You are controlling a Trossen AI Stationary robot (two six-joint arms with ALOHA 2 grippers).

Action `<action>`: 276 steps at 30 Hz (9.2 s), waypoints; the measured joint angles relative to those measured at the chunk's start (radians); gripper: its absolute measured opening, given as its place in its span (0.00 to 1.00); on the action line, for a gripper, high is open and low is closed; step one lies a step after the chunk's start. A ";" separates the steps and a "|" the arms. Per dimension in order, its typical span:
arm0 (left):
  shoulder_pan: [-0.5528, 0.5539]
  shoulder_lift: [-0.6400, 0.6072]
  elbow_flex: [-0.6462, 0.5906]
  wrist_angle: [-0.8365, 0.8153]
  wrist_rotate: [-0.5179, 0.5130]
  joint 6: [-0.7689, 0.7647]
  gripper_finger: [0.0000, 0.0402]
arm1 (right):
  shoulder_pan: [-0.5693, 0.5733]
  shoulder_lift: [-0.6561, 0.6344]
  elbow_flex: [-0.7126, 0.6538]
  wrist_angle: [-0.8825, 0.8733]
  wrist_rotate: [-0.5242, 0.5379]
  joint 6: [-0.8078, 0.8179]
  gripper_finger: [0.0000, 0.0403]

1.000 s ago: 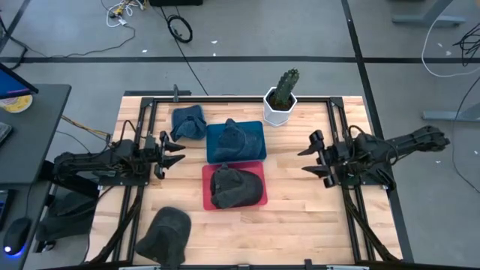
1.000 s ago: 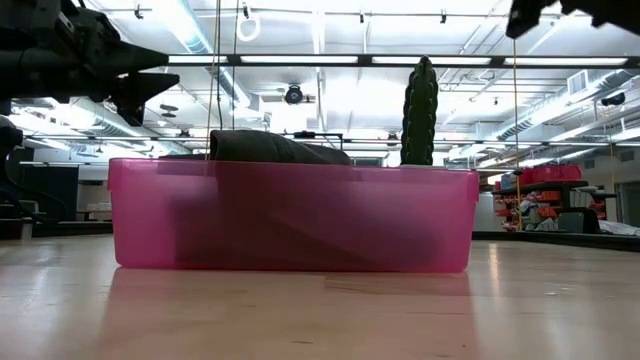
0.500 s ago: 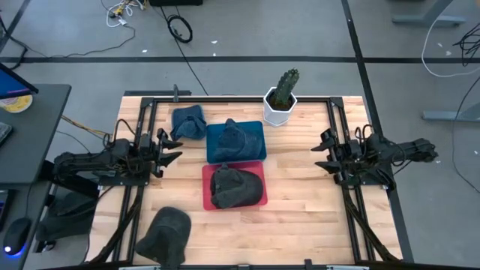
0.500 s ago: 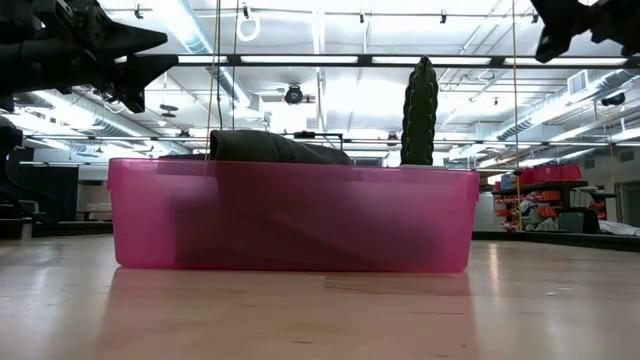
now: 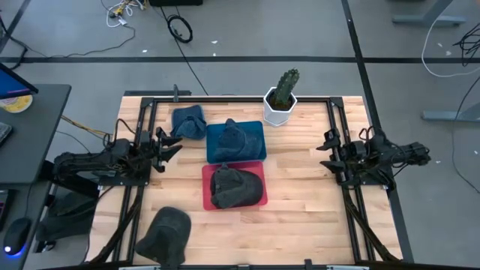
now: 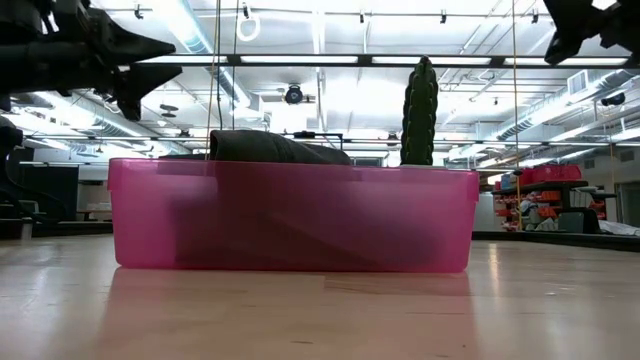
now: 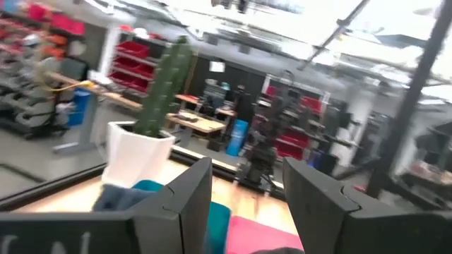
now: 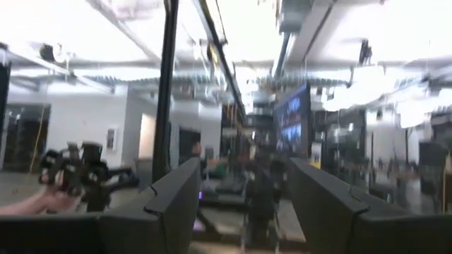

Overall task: Pick & Place hat
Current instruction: Put the black cap into the pink bin, then put the blue cap into the blue bin

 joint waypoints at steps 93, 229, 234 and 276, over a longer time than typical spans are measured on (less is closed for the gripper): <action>-1.083 1.589 1.070 -0.969 -0.022 -0.336 0.45 | -0.096 0.034 -0.056 -0.358 0.056 -0.047 0.54; -0.363 1.941 1.595 -1.004 -0.120 0.947 0.42 | -0.096 0.035 -0.056 -0.359 0.056 -0.048 0.54; -0.383 1.850 1.595 -1.097 -0.146 0.824 0.51 | -0.096 0.035 -0.056 -0.359 0.056 -0.048 0.54; -0.025 1.537 0.851 -1.184 -0.470 0.485 0.49 | -0.096 0.035 -0.056 -0.358 0.056 -0.048 0.54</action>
